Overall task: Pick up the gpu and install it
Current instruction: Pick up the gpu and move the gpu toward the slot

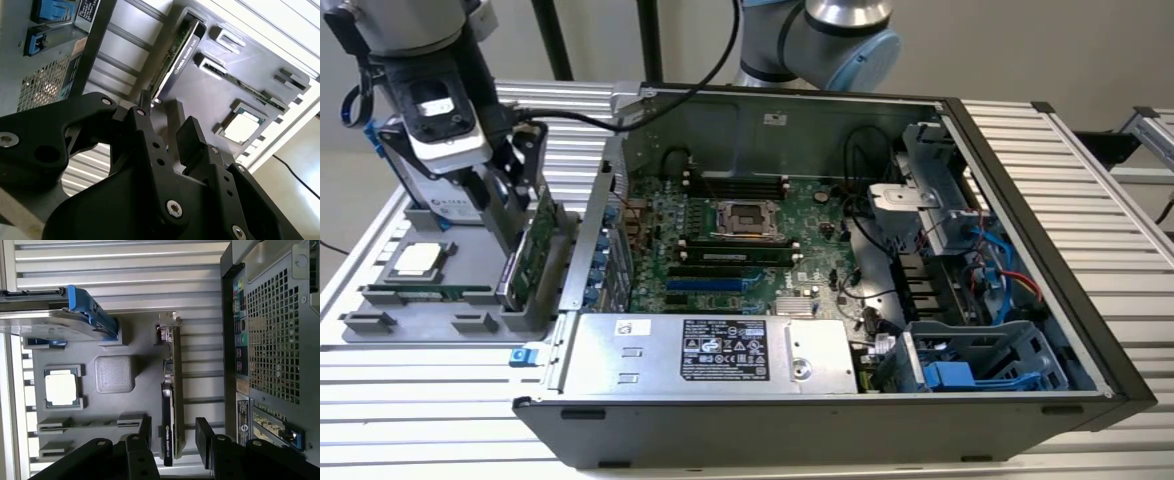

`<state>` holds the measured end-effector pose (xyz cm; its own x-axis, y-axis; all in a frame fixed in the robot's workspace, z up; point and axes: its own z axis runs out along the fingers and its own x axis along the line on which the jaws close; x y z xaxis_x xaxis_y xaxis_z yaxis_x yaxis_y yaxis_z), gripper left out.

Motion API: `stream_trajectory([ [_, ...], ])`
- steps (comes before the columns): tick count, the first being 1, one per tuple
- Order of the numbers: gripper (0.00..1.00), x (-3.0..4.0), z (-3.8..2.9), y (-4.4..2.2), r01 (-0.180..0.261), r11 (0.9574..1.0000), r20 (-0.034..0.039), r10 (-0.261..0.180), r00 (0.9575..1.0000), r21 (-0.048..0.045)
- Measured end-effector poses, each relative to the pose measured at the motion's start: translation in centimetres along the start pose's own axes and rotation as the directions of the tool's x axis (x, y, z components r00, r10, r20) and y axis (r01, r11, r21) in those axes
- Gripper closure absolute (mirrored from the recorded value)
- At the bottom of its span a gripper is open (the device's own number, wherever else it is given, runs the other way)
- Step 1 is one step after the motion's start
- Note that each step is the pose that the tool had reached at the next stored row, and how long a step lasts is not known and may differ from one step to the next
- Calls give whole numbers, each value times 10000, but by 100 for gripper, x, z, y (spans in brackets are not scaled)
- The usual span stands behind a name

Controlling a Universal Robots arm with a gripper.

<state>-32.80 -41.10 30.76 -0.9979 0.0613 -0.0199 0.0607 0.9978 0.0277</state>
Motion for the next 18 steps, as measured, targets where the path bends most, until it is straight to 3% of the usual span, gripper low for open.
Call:
stream_trajectory([
  [18,0,2,118,-7,-68,10000,3,68,10000,20],
])
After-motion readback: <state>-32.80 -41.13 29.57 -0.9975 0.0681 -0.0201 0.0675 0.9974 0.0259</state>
